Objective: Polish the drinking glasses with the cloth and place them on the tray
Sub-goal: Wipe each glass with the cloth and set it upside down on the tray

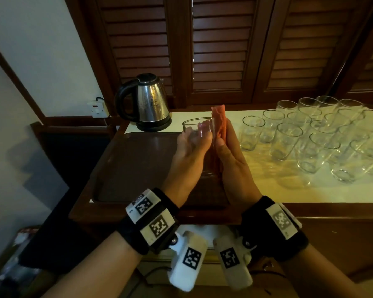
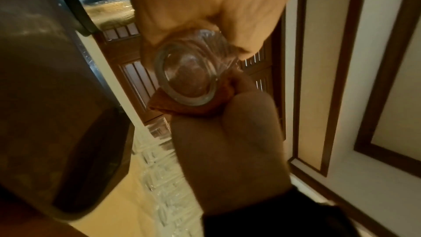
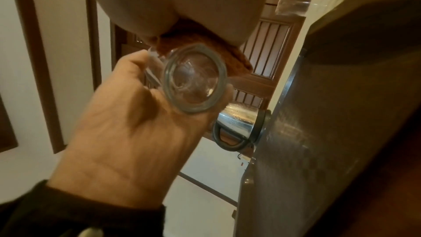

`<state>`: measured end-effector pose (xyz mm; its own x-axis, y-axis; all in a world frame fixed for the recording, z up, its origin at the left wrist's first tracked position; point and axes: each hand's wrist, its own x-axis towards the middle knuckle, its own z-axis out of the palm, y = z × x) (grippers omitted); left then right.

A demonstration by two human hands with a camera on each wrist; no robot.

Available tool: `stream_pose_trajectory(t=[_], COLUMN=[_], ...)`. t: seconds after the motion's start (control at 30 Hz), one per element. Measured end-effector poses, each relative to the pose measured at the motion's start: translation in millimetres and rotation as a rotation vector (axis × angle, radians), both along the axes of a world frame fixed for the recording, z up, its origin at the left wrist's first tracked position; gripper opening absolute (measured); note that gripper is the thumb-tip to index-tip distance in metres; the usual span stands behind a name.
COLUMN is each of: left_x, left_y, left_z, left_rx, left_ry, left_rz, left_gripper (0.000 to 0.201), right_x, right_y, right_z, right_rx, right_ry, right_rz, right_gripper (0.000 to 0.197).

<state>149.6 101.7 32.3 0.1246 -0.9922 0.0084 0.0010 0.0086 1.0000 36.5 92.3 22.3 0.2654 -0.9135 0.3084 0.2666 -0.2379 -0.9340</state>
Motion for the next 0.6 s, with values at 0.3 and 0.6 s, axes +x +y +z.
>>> stream_pose_trajectory(t=[0.3,0.6], left_x=[10.7,-9.4], left_y=[3.2,6.0], left_z=[5.2,3.9], left_rx=[0.035,-0.086], left_ry=[0.201,0.022], left_rz=[-0.192,-0.003], left_gripper=[0.061,0.102], right_x=[-11.4,-7.2], right_y=[-1.7,0.7], right_z=[1.8,3.5], right_rx=[0.266,-0.056], right_ry=[-0.226,-0.007], right_rz=[0.180,0.019], right_gripper=[0.046,0.055])
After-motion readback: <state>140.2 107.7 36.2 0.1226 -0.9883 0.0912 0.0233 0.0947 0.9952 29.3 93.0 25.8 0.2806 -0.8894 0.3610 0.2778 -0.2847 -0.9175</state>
